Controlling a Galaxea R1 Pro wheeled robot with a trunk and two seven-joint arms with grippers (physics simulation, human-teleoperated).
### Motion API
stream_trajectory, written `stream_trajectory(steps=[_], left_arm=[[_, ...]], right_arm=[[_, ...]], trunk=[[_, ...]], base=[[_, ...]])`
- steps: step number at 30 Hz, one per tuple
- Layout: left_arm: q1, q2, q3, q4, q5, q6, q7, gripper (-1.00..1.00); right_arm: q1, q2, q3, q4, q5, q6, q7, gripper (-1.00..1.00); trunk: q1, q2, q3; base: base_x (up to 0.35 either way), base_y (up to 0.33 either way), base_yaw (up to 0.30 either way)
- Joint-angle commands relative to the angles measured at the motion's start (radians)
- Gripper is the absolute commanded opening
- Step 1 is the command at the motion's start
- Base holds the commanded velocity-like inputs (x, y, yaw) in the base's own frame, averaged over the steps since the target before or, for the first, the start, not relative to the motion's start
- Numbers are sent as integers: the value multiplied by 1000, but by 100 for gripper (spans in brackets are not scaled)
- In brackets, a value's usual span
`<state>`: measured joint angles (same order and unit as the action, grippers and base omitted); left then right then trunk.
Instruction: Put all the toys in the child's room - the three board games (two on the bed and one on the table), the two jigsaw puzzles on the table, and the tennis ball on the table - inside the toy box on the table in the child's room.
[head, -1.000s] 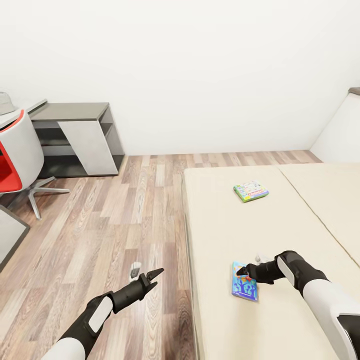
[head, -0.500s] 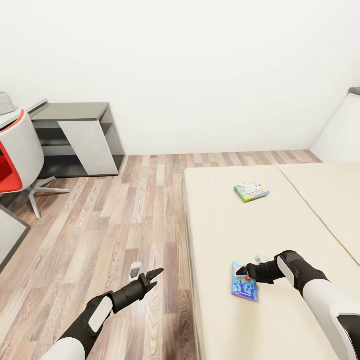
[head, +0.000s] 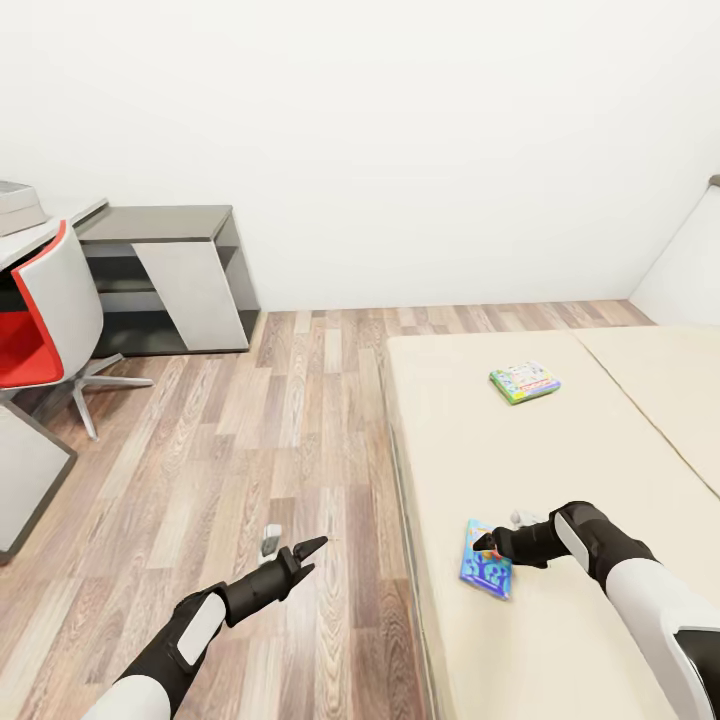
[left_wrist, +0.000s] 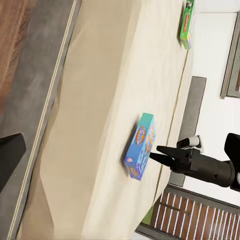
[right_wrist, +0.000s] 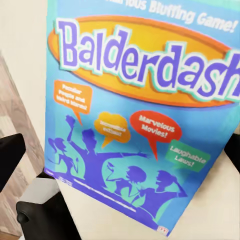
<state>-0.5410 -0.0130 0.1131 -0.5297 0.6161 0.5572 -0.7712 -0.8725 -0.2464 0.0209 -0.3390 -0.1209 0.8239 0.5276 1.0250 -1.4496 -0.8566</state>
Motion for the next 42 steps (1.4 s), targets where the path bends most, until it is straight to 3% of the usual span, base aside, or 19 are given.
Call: stream_trajectory(steps=[1,12,42], left_arm=[[-1,-1,4,0,2,7,-2,100],[-1,-1,5,0,2,7,-1,100],[-1,-1,4,0,2,6,-1,100]], right_arm=[[0,-1,2,-1,-11,8,-3,100],[0,-1,1,-1,-11,7,-3,100],[-2,-1,-1,-1,-11,8,-4,100]], trunk=[[0,0,-1],[0,0,-1],[0,0,-1]], base=[[0,275,0],[0,238,0],[0,44,0]])
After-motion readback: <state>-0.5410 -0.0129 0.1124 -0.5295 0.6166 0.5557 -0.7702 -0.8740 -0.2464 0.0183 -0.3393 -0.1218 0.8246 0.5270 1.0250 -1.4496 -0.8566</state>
